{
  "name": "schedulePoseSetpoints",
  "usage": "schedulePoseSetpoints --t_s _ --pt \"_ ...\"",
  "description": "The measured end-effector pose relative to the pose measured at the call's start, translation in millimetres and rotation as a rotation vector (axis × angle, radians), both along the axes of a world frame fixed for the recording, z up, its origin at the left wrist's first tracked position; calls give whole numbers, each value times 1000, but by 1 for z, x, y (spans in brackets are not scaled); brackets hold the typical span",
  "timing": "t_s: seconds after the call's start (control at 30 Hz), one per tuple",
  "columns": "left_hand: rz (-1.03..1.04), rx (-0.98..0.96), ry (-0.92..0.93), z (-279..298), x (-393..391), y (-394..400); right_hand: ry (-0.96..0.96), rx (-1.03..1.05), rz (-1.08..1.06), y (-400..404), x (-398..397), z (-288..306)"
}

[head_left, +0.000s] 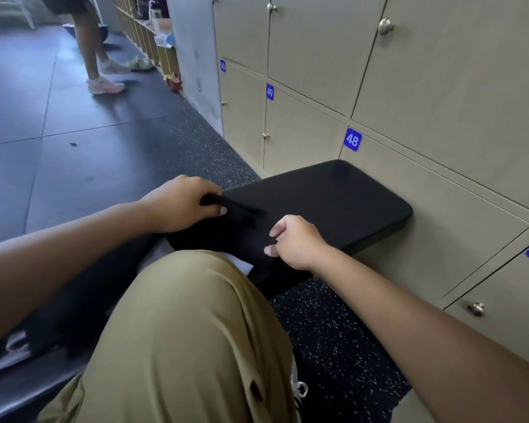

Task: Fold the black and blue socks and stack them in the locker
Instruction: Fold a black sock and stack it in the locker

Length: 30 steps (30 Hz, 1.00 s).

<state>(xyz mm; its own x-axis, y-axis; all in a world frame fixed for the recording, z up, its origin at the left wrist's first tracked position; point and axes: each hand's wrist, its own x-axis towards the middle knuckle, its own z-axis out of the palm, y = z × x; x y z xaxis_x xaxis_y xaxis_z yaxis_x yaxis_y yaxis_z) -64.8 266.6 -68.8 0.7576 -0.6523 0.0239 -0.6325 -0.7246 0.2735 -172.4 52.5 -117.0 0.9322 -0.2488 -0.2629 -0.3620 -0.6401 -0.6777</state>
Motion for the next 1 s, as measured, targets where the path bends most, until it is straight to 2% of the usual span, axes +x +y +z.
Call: schedulePoseSetpoints --t_s 0.37,0.57,0.77,1.0 --pt "77 -281 -33 25 -12 -38 -57 24 -257 -81 -27 27" --pt "36 -335 -5 37 -27 -76 -115 -68 -345 -124 -63 54" --pt "32 -397 28 55 -48 -125 -178 -17 -453 -159 -106 79" --pt "-46 -422 81 80 -78 -198 -227 -100 -534 -196 -164 112"
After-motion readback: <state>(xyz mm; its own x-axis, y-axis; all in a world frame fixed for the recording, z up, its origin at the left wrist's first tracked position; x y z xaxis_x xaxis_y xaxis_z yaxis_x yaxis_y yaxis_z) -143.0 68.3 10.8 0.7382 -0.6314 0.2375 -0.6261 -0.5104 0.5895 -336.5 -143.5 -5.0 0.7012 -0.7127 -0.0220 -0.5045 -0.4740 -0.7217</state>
